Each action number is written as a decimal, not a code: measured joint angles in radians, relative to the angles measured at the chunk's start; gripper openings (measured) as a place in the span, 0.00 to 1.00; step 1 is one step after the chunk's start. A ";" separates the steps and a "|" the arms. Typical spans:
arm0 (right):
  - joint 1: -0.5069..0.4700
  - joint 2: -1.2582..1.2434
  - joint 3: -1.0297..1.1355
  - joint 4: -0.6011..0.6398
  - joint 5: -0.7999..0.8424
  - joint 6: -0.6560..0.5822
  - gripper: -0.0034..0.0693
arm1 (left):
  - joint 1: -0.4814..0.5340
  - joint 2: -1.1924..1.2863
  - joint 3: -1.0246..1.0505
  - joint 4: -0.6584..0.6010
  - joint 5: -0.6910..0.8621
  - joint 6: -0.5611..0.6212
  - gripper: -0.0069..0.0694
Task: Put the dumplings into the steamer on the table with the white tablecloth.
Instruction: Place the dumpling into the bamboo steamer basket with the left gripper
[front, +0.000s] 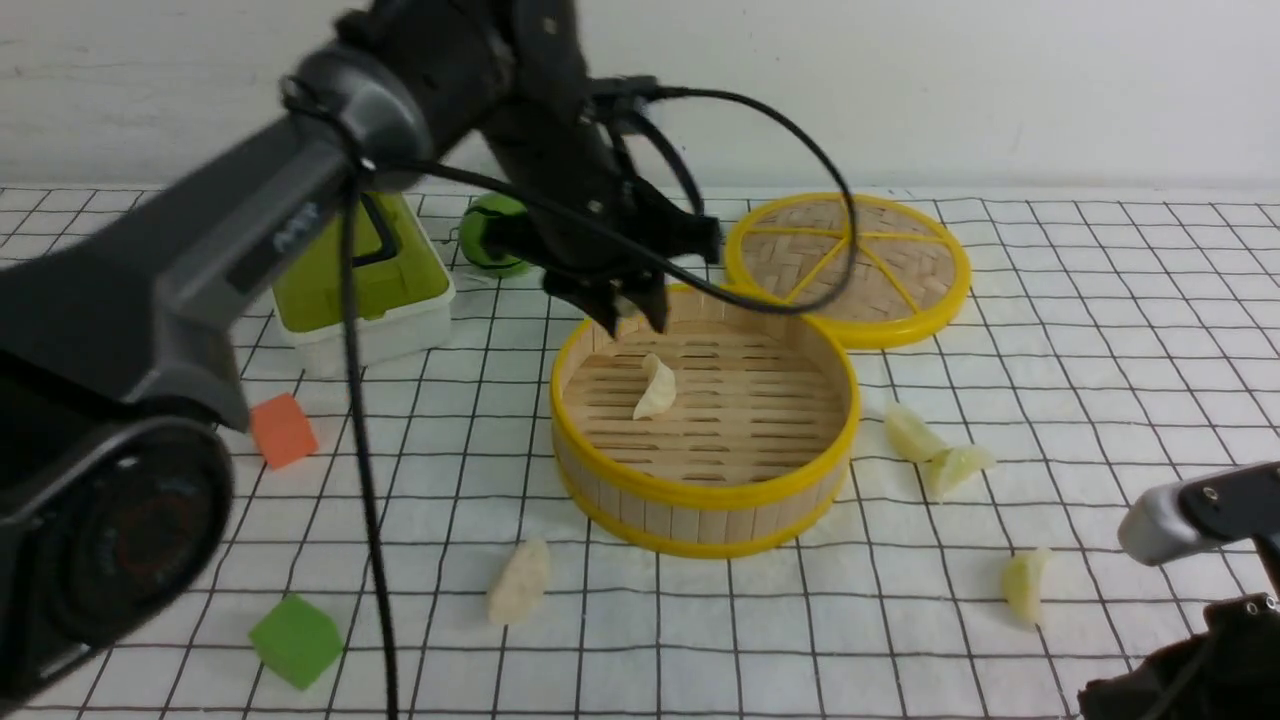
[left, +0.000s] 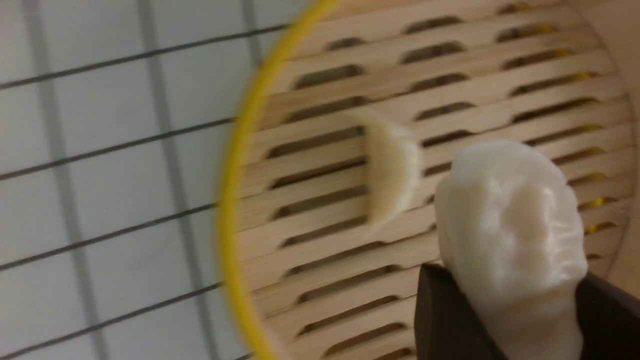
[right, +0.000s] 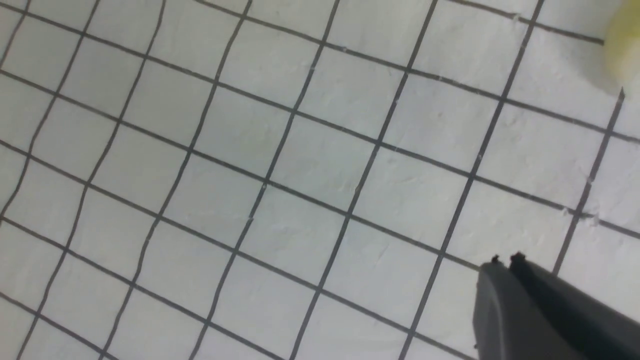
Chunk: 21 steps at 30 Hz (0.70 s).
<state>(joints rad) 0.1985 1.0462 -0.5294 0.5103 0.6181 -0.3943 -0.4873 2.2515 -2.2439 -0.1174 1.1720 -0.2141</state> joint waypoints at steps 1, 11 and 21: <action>0.000 0.000 0.000 0.000 0.001 -0.003 0.07 | -0.035 0.029 0.000 0.005 -0.025 0.000 0.43; 0.000 0.000 0.000 0.011 0.010 -0.007 0.07 | -0.070 0.145 0.001 0.060 -0.142 0.018 0.43; 0.000 0.000 0.000 0.019 0.012 -0.008 0.08 | -0.070 0.164 0.001 0.043 -0.170 0.083 0.49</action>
<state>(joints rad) 0.1985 1.0462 -0.5294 0.5290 0.6303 -0.4018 -0.5575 2.4155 -2.2429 -0.0748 1.0020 -0.1310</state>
